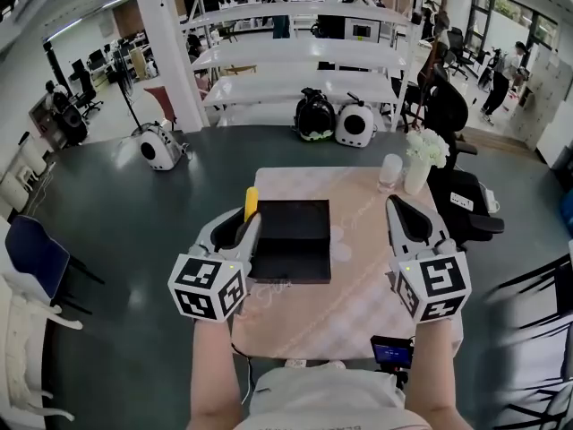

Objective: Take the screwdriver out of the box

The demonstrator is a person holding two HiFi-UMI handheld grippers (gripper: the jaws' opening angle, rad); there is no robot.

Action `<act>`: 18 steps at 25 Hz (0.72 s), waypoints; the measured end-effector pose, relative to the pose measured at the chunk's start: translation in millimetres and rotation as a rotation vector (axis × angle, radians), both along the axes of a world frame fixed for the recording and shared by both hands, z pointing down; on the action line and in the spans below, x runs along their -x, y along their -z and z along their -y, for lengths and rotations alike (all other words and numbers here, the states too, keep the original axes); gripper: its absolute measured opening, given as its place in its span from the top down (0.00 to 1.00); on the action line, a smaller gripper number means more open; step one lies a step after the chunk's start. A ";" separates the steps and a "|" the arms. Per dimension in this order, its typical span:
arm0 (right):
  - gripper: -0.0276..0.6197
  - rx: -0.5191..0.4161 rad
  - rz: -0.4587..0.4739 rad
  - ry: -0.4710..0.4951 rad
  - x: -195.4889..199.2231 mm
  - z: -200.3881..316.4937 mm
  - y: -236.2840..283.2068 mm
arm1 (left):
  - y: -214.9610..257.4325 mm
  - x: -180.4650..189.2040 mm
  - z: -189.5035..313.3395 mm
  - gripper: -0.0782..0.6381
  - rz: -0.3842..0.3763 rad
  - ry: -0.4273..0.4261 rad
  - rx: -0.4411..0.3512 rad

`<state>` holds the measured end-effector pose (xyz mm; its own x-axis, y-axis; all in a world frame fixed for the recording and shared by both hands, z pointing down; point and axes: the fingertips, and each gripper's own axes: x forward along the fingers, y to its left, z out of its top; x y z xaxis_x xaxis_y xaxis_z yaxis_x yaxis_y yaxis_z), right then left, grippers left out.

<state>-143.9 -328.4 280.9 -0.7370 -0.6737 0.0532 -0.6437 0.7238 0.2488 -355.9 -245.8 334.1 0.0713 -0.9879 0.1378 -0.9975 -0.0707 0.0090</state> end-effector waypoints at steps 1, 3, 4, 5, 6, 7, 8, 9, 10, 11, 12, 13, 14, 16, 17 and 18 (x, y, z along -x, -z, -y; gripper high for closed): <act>0.95 -0.010 0.010 -0.003 0.0 -0.8 4.7 | 5.0 0.8 -1.5 0.77 0.013 0.013 -0.023; 0.95 -0.029 0.019 -0.005 1.1 -2.4 12.2 | 15.5 3.3 -3.7 0.77 0.038 0.043 -0.070; 0.95 -0.037 0.020 -0.005 2.0 -3.1 15.2 | 21.5 4.8 -4.6 0.77 0.049 0.061 -0.096; 0.95 -0.045 0.021 -0.004 3.0 -3.8 18.0 | 28.3 6.2 -5.6 0.77 0.060 0.079 -0.125; 0.95 -0.052 0.023 -0.003 3.9 -4.5 20.7 | 35.7 7.0 -6.8 0.77 0.072 0.094 -0.155; 0.95 -0.058 0.026 -0.001 4.6 -5.4 23.4 | 43.4 7.1 -8.1 0.77 0.086 0.106 -0.186; 0.95 -0.062 0.028 0.001 5.1 -6.3 25.9 | 50.9 6.6 -9.7 0.77 0.100 0.115 -0.215; 0.95 -0.066 0.030 0.003 5.4 -7.3 27.9 | 57.5 5.8 -11.2 0.77 0.112 0.121 -0.238; 0.95 -0.068 0.030 0.005 5.8 -8.3 29.5 | 62.7 4.9 -12.4 0.77 0.122 0.123 -0.254; 0.95 -0.071 0.031 0.007 6.4 -9.4 30.7 | 66.4 3.8 -13.2 0.77 0.129 0.121 -0.265; 0.95 -0.075 0.031 0.009 7.0 -10.5 31.8 | 69.4 2.9 -13.7 0.77 0.135 0.117 -0.275; 0.95 -0.079 0.033 0.010 7.5 -11.5 33.2 | 72.3 2.2 -14.1 0.77 0.142 0.116 -0.287; 0.95 -0.085 0.036 0.010 7.7 -12.5 34.9 | 75.7 1.9 -14.9 0.77 0.150 0.119 -0.303; 0.95 -0.094 0.048 0.013 7.7 -14.0 39.1 | 84.4 2.3 -18.1 0.77 0.159 0.140 -0.347; 0.95 -0.098 0.055 0.015 7.8 -14.6 41.2 | 88.9 2.9 -20.0 0.77 0.161 0.152 -0.368; 0.95 -0.100 0.062 0.016 8.1 -15.2 43.0 | 92.8 3.3 -21.6 0.77 0.162 0.160 -0.383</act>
<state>-152.0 -313.2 237.9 -0.7476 -0.6614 -0.0599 -0.6485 0.7076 0.2807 -359.2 -224.2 241.3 -0.0791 -0.9666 -0.2439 -0.9825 0.1170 -0.1451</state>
